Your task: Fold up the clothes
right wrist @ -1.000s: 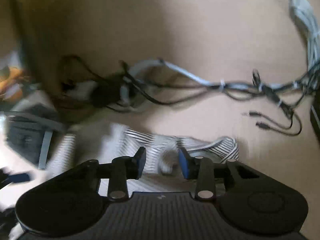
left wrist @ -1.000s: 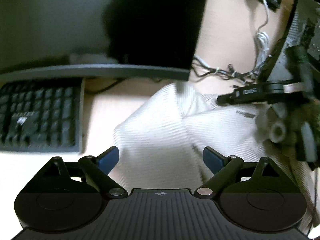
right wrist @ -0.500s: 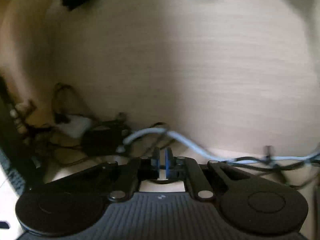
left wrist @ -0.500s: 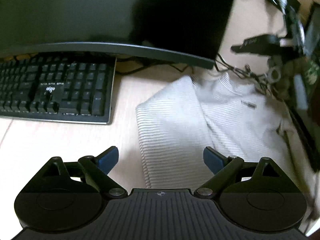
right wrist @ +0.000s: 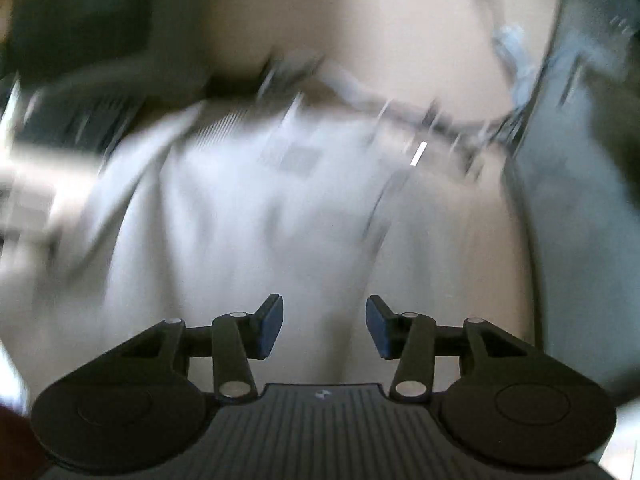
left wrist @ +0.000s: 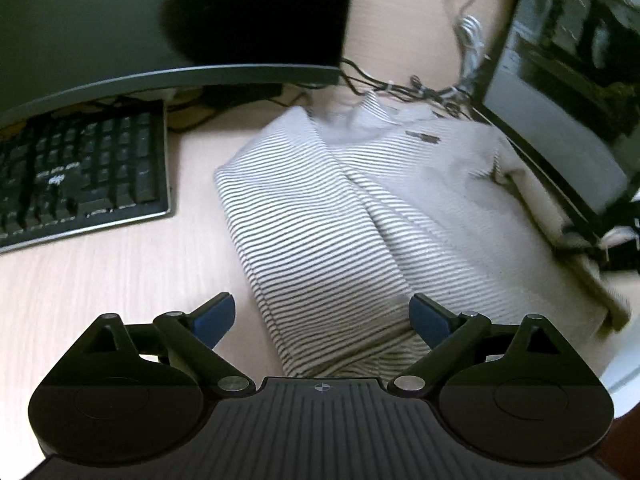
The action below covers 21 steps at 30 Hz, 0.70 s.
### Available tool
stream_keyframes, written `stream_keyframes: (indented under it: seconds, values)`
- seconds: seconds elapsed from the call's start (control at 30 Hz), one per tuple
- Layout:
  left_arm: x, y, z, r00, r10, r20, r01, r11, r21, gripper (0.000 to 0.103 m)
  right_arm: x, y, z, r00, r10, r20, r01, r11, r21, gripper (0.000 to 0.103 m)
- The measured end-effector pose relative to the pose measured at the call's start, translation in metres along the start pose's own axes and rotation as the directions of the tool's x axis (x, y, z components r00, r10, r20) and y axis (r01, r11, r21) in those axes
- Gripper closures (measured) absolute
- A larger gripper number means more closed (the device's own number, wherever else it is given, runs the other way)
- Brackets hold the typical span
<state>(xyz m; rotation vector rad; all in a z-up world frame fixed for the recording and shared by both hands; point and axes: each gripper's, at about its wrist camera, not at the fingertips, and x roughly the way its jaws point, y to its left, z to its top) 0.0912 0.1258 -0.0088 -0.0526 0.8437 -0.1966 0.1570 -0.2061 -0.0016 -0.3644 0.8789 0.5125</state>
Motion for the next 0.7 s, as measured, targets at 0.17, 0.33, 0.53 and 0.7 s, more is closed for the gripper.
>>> stream_keyframes:
  seconds: [0.17, 0.33, 0.53, 0.7]
  values:
    - [-0.005, 0.003, -0.001, 0.999, 0.049, 0.025, -0.05, 0.997, 0.061, 0.004, 0.004, 0.003, -0.029, 0.945, -0.326, -0.007, 0.317, 0.925, -0.212, 0.054]
    - [-0.011, 0.009, -0.003, 0.994, 0.097, 0.052, -0.102, 0.989, 0.103, 0.003, -0.027, 0.01, -0.026, 0.859, -0.504, 0.089, 0.512, 0.846, -0.145, 0.056]
    - [-0.026, 0.038, -0.01, 0.979, 0.198, 0.057, -0.199, 0.98, 0.015, 0.002, -0.043, 0.087, 0.005, 0.985, 0.007, 0.173, -0.008, 1.0, 0.003, 0.057]
    - [-0.061, 0.053, -0.022, 0.971, 0.217, 0.1, -0.215, 0.976, -0.03, 0.001, 0.01, 0.118, 0.044, 0.94, 0.291, 0.176, -0.327, 0.917, 0.228, 0.057]
